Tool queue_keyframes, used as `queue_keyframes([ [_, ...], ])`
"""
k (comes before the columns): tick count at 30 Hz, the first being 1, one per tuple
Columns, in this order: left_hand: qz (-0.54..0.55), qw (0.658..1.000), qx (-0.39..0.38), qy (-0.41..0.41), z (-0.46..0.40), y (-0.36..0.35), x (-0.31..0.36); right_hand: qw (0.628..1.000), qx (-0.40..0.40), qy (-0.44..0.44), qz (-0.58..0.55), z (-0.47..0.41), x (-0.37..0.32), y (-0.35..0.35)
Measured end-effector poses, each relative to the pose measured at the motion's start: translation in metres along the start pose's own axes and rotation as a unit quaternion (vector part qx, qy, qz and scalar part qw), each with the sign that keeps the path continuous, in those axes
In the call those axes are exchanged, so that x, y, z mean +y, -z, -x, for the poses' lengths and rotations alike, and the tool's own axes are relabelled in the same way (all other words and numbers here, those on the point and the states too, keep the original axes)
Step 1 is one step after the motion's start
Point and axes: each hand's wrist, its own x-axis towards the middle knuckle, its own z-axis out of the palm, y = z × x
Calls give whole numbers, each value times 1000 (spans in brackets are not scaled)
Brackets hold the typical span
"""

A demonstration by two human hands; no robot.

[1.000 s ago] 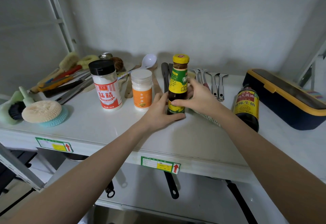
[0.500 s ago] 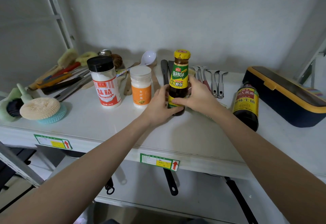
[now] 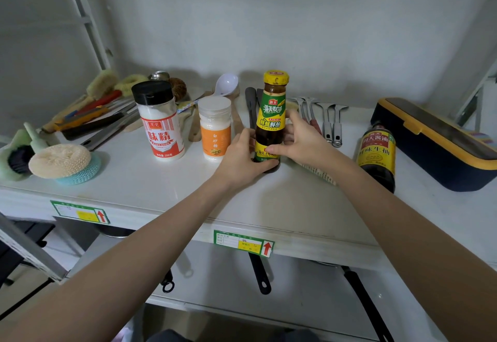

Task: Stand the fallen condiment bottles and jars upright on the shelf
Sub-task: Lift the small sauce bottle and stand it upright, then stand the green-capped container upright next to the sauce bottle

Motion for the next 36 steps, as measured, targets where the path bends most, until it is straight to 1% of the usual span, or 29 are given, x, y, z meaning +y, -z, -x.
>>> queue_keyframes([
  [8,5,1000,-7,3,1,0,0,1000,8,2,-12,0,2,-1],
  [12,34,999,-11,6,3,-1,2,1000,16,5,-3,3,0,-2],
  [15,48,999,2,-7,6,0,5,1000,25,7,0,7,-5,2],
  [18,49,998,26,-19,6,6,10,999,29,6,-14,15,-13,10],
  [20,42,997,61,-33,7,13,17,999,37,11,-13,21,-17,16],
  [24,28,983,158,-85,20,25,39,998,56,15,27,34,-20,32],
  [26,27,979,168,-110,27,24,50,996,71,14,42,41,-17,40],
  [27,25,981,150,-122,30,21,55,995,80,10,51,44,-14,43],
  [29,12,988,80,-135,34,10,59,994,87,-5,73,49,-6,47],
  [32,-26,993,-27,-114,36,-13,58,986,70,-26,147,53,5,49],
  [34,-55,992,-63,-90,34,-27,54,979,54,-36,195,53,11,50],
  [36,-63,993,-82,-60,34,-37,52,969,34,-43,239,51,16,50],
])
